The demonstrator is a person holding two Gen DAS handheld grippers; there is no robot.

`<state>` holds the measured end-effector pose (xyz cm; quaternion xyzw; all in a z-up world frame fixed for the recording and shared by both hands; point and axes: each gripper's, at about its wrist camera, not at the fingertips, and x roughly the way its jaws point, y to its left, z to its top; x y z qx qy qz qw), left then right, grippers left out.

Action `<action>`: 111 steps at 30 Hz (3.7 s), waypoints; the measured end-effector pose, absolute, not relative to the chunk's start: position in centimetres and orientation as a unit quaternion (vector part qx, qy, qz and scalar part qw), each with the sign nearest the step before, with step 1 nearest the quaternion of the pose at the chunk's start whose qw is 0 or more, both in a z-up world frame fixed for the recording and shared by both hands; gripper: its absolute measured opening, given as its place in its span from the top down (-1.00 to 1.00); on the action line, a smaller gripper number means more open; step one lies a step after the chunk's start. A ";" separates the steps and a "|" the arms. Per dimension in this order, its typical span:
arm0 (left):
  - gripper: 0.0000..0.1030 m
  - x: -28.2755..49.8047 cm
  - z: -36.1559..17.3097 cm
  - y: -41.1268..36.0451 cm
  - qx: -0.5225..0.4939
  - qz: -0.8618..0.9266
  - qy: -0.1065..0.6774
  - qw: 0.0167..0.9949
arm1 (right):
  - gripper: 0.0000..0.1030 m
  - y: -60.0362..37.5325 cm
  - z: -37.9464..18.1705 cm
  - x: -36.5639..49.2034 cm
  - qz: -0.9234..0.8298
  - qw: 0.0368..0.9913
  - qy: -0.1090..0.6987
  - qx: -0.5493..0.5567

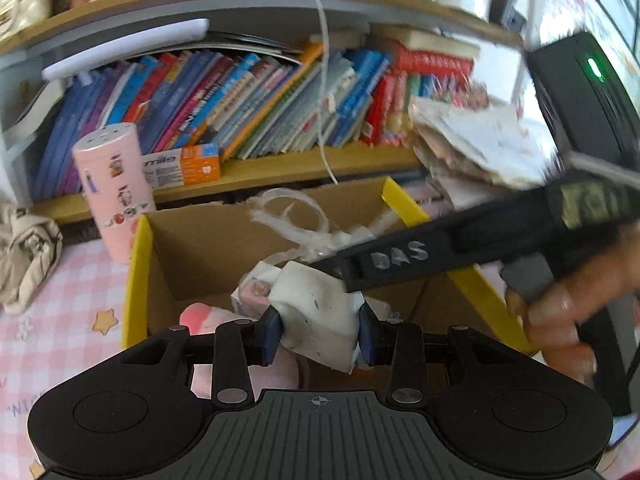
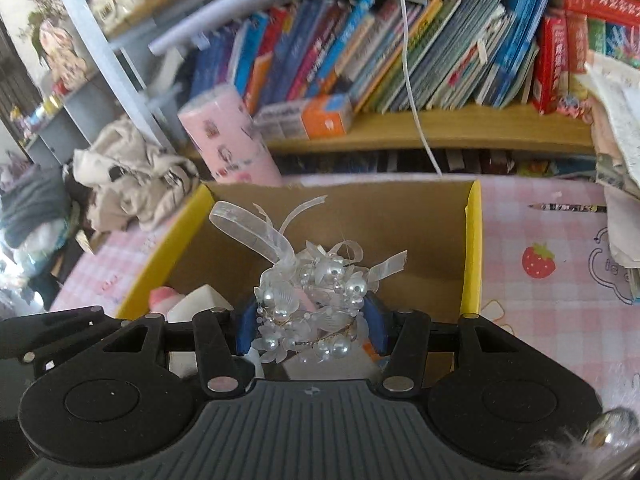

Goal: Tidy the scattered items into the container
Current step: 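Lower the bracelet and cube into the yellow box beside the pig plush, then open both grippers to release the bracelet and cube in the box, then withdraw both tools up and away from the yellow box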

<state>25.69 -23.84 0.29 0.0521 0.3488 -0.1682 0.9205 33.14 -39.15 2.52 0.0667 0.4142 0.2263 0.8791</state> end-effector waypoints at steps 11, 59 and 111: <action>0.28 26.2 -1.4 -25.7 0.152 -0.166 0.347 0.910 | 0.01 -36.7 0.9 36.5 0.231 0.862 0.451 -0.032; -0.68 17.9 2.7 -17.7 0.028 -0.108 0.271 0.956 | -0.85 -36.8 2.8 30.0 0.139 0.892 0.378 -0.205; -0.97 2.9 0.0 -7.9 0.028 -0.100 0.318 0.942 | -1.00 -28.1 1.8 1.3 -0.004 0.938 0.346 0.011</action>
